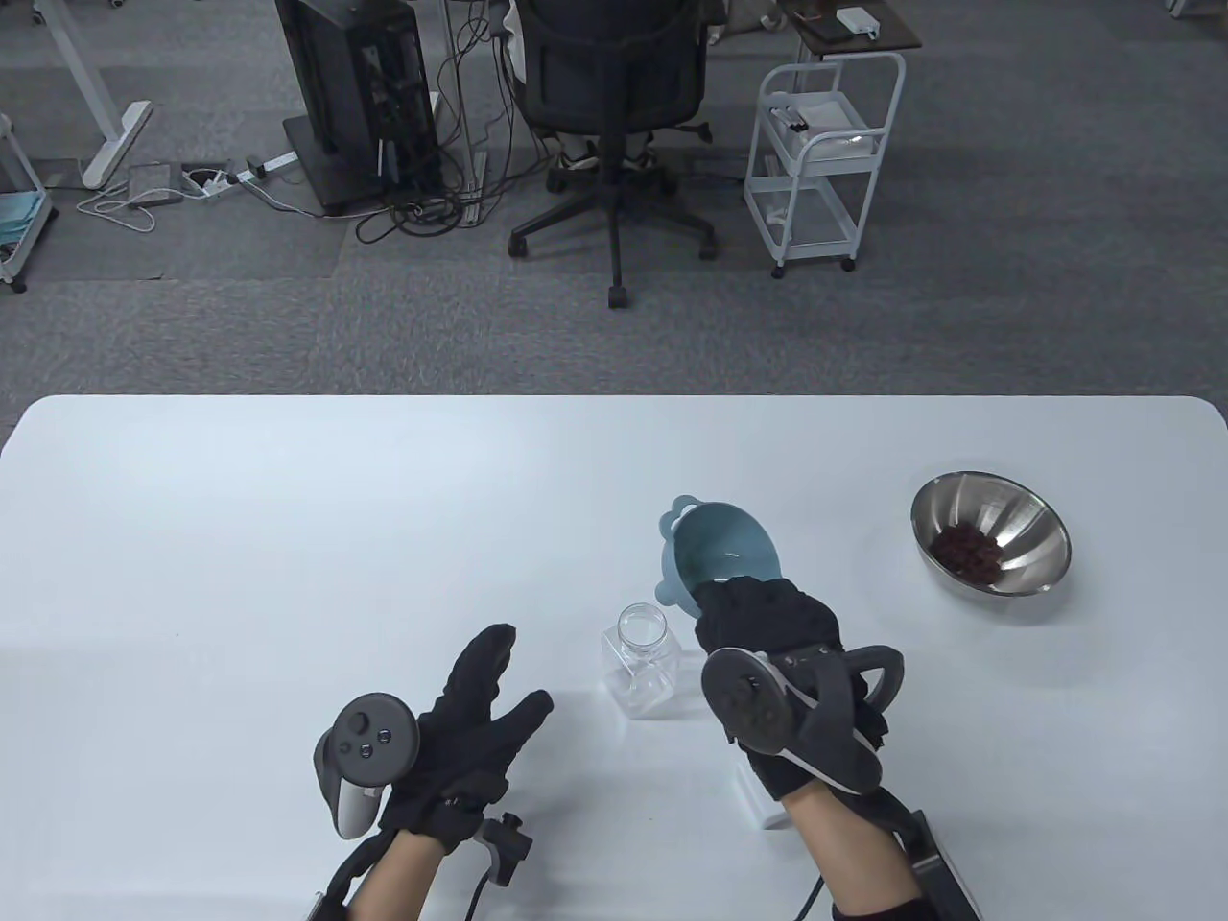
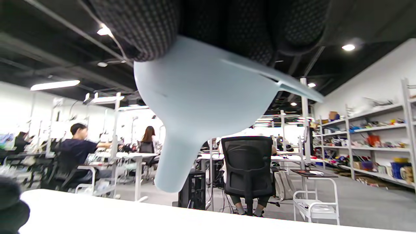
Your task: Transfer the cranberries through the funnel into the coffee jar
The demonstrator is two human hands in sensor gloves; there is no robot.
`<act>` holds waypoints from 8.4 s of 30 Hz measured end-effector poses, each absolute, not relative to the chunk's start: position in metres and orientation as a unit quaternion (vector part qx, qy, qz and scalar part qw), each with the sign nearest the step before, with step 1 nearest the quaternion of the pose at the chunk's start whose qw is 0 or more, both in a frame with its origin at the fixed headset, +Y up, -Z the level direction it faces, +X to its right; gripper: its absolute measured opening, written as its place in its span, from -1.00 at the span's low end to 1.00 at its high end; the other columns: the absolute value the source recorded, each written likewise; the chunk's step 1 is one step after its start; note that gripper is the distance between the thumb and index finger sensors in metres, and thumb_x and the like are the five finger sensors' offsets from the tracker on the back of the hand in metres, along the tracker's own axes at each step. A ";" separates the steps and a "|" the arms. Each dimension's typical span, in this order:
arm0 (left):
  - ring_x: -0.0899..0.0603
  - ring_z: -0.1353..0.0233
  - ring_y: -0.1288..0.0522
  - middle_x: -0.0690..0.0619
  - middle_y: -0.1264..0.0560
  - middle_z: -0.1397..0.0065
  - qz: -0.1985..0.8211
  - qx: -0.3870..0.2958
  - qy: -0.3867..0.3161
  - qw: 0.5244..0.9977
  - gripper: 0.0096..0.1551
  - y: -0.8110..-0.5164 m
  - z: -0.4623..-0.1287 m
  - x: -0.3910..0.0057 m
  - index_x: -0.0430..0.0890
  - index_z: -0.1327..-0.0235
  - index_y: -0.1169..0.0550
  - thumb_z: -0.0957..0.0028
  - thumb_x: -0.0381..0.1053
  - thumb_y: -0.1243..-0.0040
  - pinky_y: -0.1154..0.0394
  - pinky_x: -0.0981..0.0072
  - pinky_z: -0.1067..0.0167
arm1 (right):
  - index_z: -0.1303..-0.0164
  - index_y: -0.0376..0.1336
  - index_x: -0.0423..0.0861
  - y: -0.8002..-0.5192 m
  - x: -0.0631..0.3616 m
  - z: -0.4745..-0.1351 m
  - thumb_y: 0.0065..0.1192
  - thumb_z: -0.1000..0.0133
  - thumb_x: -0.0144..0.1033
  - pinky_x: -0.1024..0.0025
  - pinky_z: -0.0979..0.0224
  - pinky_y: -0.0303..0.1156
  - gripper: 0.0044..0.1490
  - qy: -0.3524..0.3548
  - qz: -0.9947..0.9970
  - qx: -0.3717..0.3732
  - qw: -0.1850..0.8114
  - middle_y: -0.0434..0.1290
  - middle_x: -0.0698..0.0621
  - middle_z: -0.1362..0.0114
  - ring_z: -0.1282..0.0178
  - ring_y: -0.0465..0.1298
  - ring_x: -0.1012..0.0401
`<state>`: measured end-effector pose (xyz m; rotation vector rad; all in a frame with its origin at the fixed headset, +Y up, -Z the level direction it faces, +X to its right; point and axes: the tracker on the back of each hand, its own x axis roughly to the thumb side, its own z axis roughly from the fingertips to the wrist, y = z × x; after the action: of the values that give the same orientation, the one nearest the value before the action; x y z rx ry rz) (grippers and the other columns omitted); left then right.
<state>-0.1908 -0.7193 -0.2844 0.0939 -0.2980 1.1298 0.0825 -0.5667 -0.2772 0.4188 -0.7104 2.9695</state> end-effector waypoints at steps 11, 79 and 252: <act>-0.46 -0.66 -0.23 -0.26 -0.12 -0.70 0.536 0.046 -0.142 0.831 0.04 -0.719 -0.285 -0.192 -0.17 -0.63 -0.13 -0.06 0.29 -0.27 -0.26 -0.29 -0.48 | -0.12 0.44 -0.02 -0.594 0.045 -0.287 0.36 -0.02 -0.22 0.06 -0.31 0.43 -0.54 -0.191 0.960 0.191 -0.075 0.60 -0.04 -0.22 -0.21 0.57 0.05; -0.46 -0.66 -0.23 -0.26 -0.12 -0.70 0.538 0.051 -0.148 0.828 0.05 -0.719 -0.285 -0.191 -0.18 -0.64 -0.12 -0.07 0.30 -0.25 -0.27 -0.28 -0.48 | -0.38 -0.58 -0.39 -0.754 0.377 -0.411 0.11 -0.14 0.23 0.13 -0.37 0.40 0.36 -0.003 0.770 -0.512 0.381 -0.24 -0.32 -0.64 -0.50 0.33 -0.04; -0.48 -0.67 -0.18 -0.28 -0.07 -0.71 0.524 0.019 -0.160 0.836 0.04 -0.725 -0.287 -0.180 -0.19 -0.65 -0.09 -0.10 0.32 -0.19 -0.24 -0.31 -0.49 | -0.36 0.06 -0.33 -0.669 0.352 -0.359 0.29 -0.15 -0.35 0.53 0.11 0.76 -0.31 -0.145 0.730 -0.389 0.542 0.38 -0.20 -0.41 0.12 0.78 0.16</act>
<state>-0.1804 -0.7254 -0.2872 0.0398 -0.3379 1.1089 0.3523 -0.6685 -0.3591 -0.9249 -0.3452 1.7338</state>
